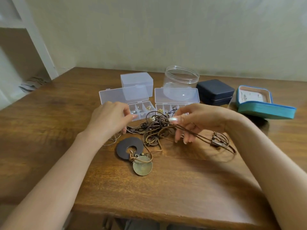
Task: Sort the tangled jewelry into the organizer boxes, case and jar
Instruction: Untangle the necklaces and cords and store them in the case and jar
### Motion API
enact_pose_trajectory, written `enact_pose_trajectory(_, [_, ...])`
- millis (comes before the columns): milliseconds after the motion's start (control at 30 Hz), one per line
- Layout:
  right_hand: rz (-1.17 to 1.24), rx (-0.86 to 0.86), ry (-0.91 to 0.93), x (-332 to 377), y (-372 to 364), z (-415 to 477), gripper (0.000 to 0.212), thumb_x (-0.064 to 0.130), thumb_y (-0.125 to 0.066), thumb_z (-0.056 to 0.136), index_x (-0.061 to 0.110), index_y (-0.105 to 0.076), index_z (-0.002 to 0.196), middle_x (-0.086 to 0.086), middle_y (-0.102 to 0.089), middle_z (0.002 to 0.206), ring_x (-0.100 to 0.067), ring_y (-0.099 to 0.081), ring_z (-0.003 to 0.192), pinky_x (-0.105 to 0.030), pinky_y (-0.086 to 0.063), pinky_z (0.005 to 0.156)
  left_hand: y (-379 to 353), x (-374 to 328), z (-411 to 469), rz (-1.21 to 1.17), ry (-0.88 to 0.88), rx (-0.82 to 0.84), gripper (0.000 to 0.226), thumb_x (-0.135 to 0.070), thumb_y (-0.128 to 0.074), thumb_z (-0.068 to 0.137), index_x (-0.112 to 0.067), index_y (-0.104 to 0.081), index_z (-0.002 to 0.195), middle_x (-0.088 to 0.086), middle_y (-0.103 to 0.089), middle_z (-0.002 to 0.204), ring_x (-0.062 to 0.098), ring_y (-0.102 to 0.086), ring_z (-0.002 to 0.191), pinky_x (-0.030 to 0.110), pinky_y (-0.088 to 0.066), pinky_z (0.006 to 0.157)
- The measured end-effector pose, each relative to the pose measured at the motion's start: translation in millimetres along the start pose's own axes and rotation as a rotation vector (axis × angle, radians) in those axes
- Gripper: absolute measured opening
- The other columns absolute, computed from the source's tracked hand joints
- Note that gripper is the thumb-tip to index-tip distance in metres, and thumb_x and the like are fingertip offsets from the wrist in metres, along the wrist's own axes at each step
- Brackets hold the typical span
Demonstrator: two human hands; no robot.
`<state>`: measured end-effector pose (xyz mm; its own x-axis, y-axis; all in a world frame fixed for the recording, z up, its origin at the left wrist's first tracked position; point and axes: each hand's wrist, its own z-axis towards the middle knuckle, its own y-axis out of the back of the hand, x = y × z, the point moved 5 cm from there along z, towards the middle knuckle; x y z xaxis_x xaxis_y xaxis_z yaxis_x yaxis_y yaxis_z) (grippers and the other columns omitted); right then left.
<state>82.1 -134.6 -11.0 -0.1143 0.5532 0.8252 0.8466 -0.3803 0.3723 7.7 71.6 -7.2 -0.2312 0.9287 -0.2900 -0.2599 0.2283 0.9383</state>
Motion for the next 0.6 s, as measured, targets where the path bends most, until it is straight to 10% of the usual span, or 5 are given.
enact_pose_trajectory(133, [0.089,-0.082,0.051,7,-11,10,0.031,0.023,-0.061,0.091,0.005,-0.052,0.115,-0.014,-0.071,0.08,-0.009,-0.05,0.049,-0.016,-0.039,0.045,9,-18,-4,-0.045,-0.167,-0.242,0.019,-0.043,-0.057,0.089,-0.024,-0.058,0.088,-0.012,-0.063,0.088,0.008,-0.055,0.075,0.024,-0.038,0.065])
enact_pose_trajectory(300, [-0.196,-0.368,0.209,20,-1,5,0.016,0.026,-0.066,0.087,0.011,-0.07,0.084,-0.003,-0.058,0.052,-0.01,-0.037,0.045,-0.016,-0.029,0.044,-13,-32,-5,-0.388,-0.229,0.068,0.016,-0.035,-0.06,0.089,-0.026,-0.057,0.101,-0.017,-0.06,0.1,-0.007,-0.054,0.05,0.01,-0.037,0.052])
enact_pose_trajectory(600, [0.182,-0.367,0.516,30,0,-4,0.02,0.014,-0.051,0.093,0.005,-0.061,0.08,-0.001,-0.068,0.07,-0.009,-0.048,0.05,-0.016,-0.038,0.047,-14,-41,-6,-0.697,-0.248,0.113,0.015,-0.012,-0.064,0.086,-0.024,-0.06,0.079,-0.015,-0.06,0.064,-0.003,-0.05,0.049,0.008,-0.037,0.048])
